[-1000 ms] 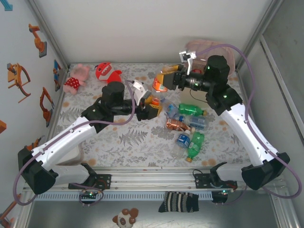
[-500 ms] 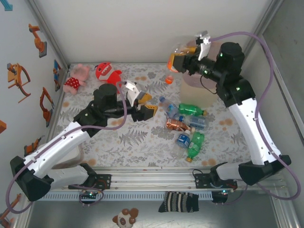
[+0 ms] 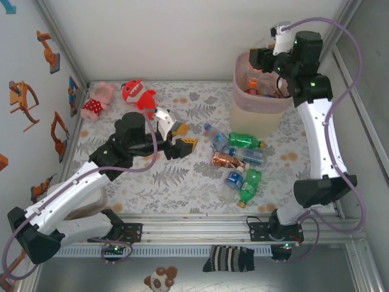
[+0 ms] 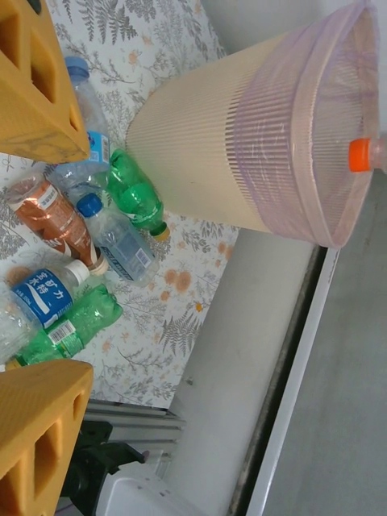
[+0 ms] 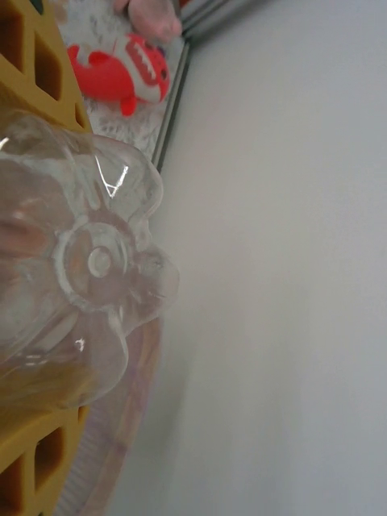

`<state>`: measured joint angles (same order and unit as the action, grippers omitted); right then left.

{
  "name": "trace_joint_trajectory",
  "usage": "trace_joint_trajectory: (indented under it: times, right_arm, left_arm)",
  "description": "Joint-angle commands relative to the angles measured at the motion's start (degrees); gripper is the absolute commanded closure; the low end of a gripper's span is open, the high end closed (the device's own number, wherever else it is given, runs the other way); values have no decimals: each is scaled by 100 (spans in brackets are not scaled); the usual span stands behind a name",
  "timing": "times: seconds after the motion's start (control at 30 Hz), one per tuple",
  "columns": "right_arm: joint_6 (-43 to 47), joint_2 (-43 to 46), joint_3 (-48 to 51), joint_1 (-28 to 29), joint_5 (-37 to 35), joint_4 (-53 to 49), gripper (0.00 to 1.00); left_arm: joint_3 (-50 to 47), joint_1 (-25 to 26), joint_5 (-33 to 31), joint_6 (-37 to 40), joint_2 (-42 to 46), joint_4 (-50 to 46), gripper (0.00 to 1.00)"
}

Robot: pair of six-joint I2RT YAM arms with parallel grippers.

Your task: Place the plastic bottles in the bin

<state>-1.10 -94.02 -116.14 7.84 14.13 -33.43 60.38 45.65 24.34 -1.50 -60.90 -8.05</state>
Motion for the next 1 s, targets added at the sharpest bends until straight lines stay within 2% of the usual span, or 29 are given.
trace_joint_trajectory:
  times: [0.0,0.13,0.3,0.73,0.97]
  right_arm:
    - [393,-317,-434,-133,-493,-589,49]
    - [704,-799,-839,-190,-903,-1192,49]
    - [696,-1242,-913,-332,-1070,-1547,49]
    - [-170,-2328,-911,-707,-1036,-1919,50]
    - [-559,-3042,-1338,-836,-1120,-2353,50]
  left_arm:
    - [-91,-47,-74,129,123,-50,35]
    - [-136,-56,-109,142,158,-35,35]
    - [-176,-60,-100,127,144,-1,35]
    - [-299,-91,-153,106,234,4,35]
    - [-316,-105,-184,104,261,-1,35]
